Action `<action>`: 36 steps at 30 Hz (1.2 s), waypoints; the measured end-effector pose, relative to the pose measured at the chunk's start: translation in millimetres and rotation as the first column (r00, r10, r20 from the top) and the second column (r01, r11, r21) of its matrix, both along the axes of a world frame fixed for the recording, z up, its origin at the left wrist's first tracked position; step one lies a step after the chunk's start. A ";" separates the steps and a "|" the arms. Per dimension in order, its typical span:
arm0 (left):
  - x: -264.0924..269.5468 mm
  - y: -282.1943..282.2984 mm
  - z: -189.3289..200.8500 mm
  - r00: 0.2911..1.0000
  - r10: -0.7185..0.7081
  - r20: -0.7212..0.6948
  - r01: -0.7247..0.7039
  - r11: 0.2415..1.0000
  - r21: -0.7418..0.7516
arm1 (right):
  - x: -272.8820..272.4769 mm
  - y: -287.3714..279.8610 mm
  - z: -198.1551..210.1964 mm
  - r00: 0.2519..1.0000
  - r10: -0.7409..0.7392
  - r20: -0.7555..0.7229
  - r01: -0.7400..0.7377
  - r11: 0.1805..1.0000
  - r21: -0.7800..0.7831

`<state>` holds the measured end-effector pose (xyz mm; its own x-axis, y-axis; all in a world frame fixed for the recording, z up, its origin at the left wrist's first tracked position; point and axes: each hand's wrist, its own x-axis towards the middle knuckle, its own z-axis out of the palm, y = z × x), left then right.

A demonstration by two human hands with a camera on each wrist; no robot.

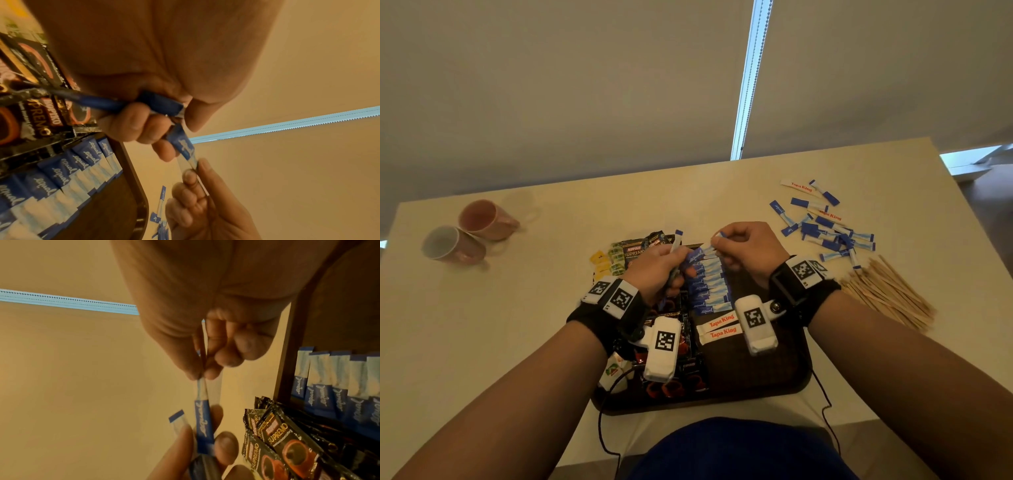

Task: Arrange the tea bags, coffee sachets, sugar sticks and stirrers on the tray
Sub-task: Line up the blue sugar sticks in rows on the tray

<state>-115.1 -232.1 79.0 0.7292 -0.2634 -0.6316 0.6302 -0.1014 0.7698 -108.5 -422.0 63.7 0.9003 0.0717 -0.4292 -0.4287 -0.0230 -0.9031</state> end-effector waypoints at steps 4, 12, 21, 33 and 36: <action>0.4 5.5 -6.2 0.995 -0.060 0.086 0.050 0.992 0.116 | -2.2 -2.6 -2.6 1.000 -0.012 -0.020 0.012 1.000 -0.010; 4.1 10.8 -13.5 0.948 -0.255 0.193 0.139 0.873 0.468 | -3.9 -18.1 -13.3 0.925 0.369 0.089 -0.308 0.866 -0.395; 16.0 18.2 -8.4 0.994 0.036 0.100 -0.069 0.933 0.353 | -21.7 -6.0 -68.0 0.819 0.498 -0.284 -0.553 0.552 -0.625; 10.2 13.2 -14.0 0.996 -0.007 0.093 -0.026 0.937 0.349 | -25.9 1.6 -86.3 0.719 0.641 -0.269 -0.560 0.306 -0.770; 10.3 12.4 -15.5 0.996 -0.004 0.094 -0.030 0.934 0.355 | -29.9 7.1 -90.7 0.646 0.722 -0.247 -0.551 0.218 -0.805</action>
<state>-104.8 -219.7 63.6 0.7901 -0.0237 -0.6125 0.5617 -0.3717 0.7391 -138.4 -414.9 -27.0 0.7688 0.3838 -0.5116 0.2121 -0.9076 -0.3622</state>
